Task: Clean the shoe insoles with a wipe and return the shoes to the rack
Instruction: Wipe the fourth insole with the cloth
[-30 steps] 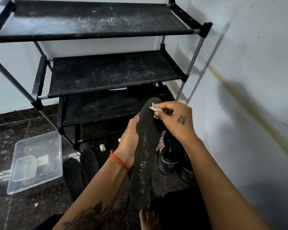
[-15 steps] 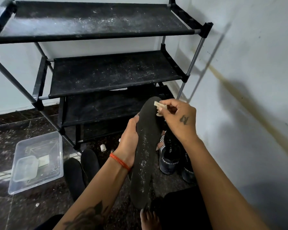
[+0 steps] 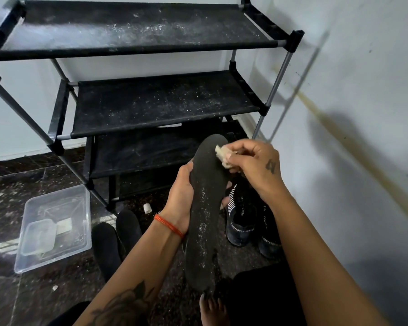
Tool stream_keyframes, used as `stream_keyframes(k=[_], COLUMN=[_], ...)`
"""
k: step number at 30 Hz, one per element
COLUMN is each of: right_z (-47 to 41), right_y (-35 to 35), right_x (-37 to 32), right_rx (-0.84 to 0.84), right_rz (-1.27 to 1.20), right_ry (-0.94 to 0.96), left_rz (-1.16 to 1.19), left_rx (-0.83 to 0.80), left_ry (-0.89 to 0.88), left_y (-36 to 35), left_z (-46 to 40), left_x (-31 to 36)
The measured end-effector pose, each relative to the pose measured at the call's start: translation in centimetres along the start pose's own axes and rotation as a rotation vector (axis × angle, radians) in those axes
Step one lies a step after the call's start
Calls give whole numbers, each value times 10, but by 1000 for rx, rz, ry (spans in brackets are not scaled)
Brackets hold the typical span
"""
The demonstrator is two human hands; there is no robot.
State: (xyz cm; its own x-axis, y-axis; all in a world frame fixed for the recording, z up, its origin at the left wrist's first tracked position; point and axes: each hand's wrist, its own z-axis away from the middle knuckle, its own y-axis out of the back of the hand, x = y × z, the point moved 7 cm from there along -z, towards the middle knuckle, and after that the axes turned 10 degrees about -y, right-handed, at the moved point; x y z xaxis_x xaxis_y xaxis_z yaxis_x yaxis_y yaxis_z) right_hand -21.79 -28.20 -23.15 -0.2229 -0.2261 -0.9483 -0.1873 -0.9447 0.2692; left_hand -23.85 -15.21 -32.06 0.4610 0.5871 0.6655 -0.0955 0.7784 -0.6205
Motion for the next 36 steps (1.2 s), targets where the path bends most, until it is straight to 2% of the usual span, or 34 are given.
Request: stream_keyframes(k=[3, 7, 11, 15, 17, 20, 22, 25, 29, 31, 34, 36], right_z=[-5, -2, 4, 11, 9, 0, -3, -1, 7, 13, 19, 14], right_y=[2, -13, -27, -34, -24, -3, -4, -19, -34, -40, -41, -29], right_x=[5, 6, 2, 5, 2, 2, 6, 9, 5, 5, 10, 10], right_rx=[151, 117, -68, -343, -302, -79, -14, -31, -149, -265, -503, -482], right_rz=[110, 322, 285, 276, 153, -19, 20, 200, 282, 269, 231, 179], right_ry=[98, 177, 174, 18, -25, -16, 2, 83, 133, 84, -44, -73], left_rz=[-15, -40, -42, -25, -5, 25, 24, -14, -53, -56, -20, -13], left_rx=[-16, -48, -23, 25, 18, -5, -11, 19, 80, 95, 13, -24], left_ry=[1, 8, 14, 7, 9, 10, 1, -15, -21, -44, -43, -48], left_y=[-1, -5, -2, 2, 3, 2, -2, -3, 4, 6, 1, -3], left_z=[0, 1, 1, -1, -2, -1, 1, 4, 2, 1, 0, 2], left_x=[-3, -8, -6, -2, -1, 1, 2, 3, 2, 4, 5, 7])
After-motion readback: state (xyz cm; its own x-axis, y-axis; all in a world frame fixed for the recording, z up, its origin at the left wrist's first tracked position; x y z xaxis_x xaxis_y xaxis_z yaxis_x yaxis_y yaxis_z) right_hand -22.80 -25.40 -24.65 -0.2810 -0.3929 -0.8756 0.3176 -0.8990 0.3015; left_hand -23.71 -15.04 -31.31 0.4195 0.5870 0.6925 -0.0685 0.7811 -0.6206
